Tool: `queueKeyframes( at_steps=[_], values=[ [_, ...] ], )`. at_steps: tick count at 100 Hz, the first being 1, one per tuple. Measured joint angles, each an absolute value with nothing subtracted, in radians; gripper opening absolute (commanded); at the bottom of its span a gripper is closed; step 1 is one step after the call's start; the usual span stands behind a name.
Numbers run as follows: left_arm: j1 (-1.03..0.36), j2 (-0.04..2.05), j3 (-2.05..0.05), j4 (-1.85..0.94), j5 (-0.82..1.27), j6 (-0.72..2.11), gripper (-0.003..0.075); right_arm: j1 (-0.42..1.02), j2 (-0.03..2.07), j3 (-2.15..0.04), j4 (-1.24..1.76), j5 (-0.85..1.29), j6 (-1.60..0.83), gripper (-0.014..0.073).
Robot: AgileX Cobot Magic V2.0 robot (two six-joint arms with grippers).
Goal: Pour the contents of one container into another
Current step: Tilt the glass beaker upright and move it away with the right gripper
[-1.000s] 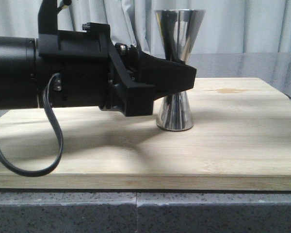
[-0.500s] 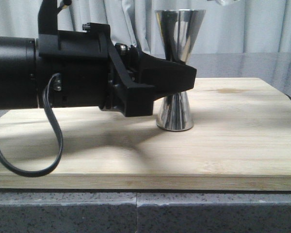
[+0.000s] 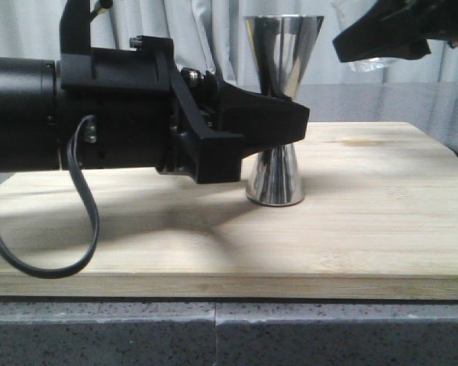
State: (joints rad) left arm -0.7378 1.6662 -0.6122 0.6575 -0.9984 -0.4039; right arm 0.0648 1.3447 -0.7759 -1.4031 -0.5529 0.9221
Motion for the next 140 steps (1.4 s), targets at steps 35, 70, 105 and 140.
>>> queueKeyframes(
  at_steps=[35, 70, 105, 140],
  values=[
    [-0.738, 1.666, -0.612, 0.658, -0.998, -0.404, -0.0019, -0.111, 1.467, -0.778, -1.352, -0.885, 0.883, 0.0193],
    [-0.738, 1.666, -0.612, 0.658, -0.993, -0.404, -0.0019, -0.111, 1.574, -0.778, -1.352, -0.953, 0.823, 0.0193],
    [-0.738, 1.666, -0.612, 0.658, -0.993, -0.404, -0.0019, -0.111, 1.646, -0.781, -1.324, -0.961, 0.751, 0.0193],
    [-0.738, 1.666, -0.612, 0.658, -0.993, -0.404, -0.0019, -0.111, 1.68, -0.781, -1.289, -0.97, 0.703, 0.0193]
  ],
)
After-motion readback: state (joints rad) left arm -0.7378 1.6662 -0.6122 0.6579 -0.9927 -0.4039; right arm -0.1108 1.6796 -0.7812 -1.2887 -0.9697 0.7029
